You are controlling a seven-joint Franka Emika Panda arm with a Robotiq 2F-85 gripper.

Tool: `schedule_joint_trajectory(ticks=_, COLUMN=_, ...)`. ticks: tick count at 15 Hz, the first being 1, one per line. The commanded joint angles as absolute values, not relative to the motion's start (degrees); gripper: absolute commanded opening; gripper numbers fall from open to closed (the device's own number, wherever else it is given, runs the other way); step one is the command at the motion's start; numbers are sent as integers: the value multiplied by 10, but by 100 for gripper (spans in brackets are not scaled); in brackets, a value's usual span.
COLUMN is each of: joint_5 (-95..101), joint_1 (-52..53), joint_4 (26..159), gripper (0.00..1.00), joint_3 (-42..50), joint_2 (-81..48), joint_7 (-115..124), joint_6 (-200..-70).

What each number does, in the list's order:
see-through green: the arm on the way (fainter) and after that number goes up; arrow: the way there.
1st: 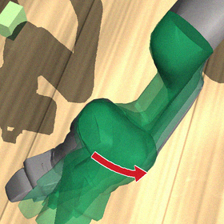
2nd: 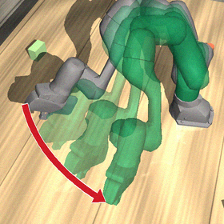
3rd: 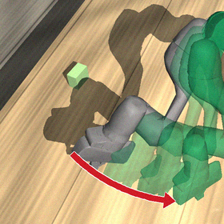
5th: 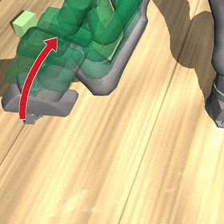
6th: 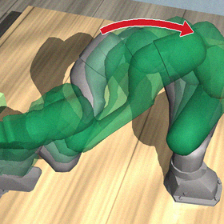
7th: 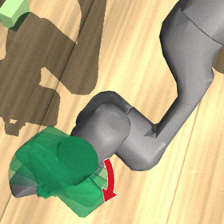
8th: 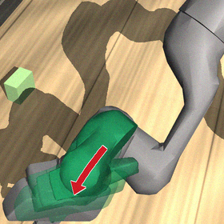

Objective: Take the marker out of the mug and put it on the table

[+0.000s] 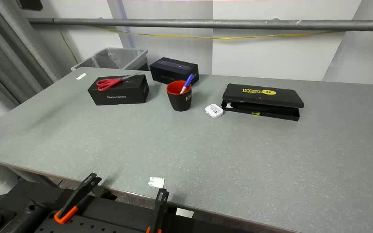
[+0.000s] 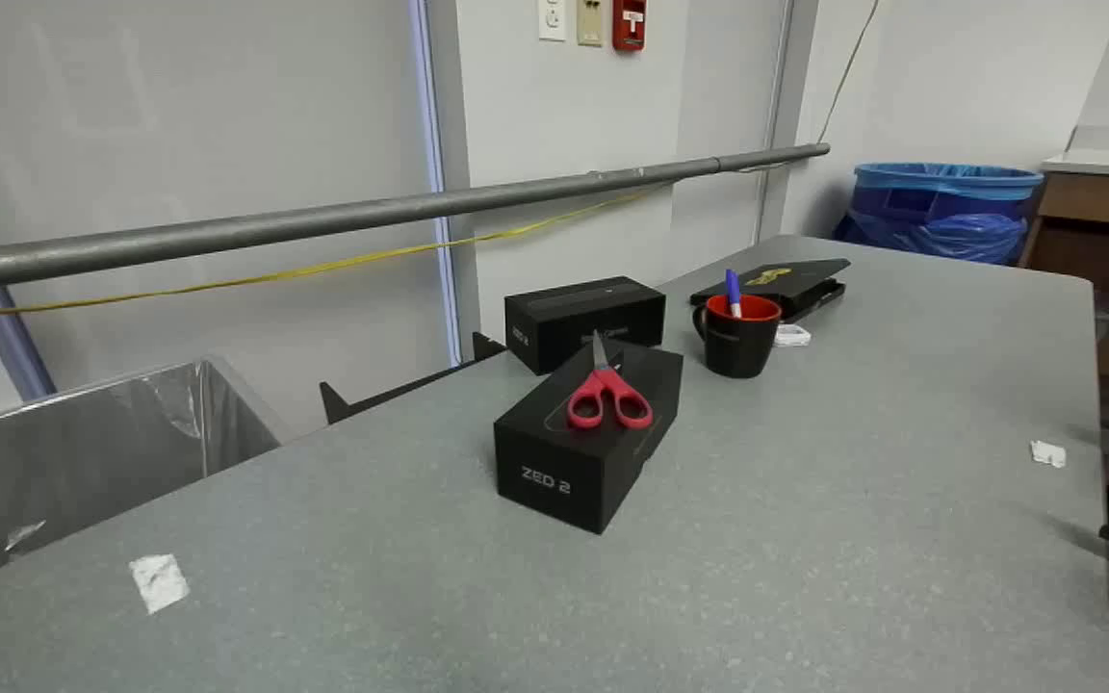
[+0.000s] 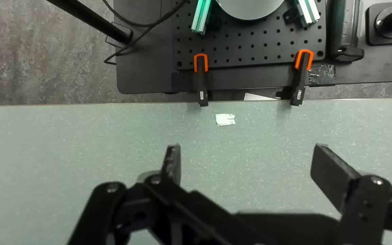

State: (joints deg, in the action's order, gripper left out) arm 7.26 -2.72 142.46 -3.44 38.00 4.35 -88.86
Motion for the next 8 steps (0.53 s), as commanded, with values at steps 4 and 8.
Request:
schedule_joint_trajectory(ticks=4, joint_5=76, joint_1=-19, joint_4=1424, gripper=100, joint_3=-28, joint_2=379, joint_7=48, joint_6=-887)
schedule_joint_trajectory(ticks=8, joint_5=65, joint_1=-25, joint_4=1421, gripper=100, joint_3=-29, joint_2=321, joint_7=85, joint_6=-1004)
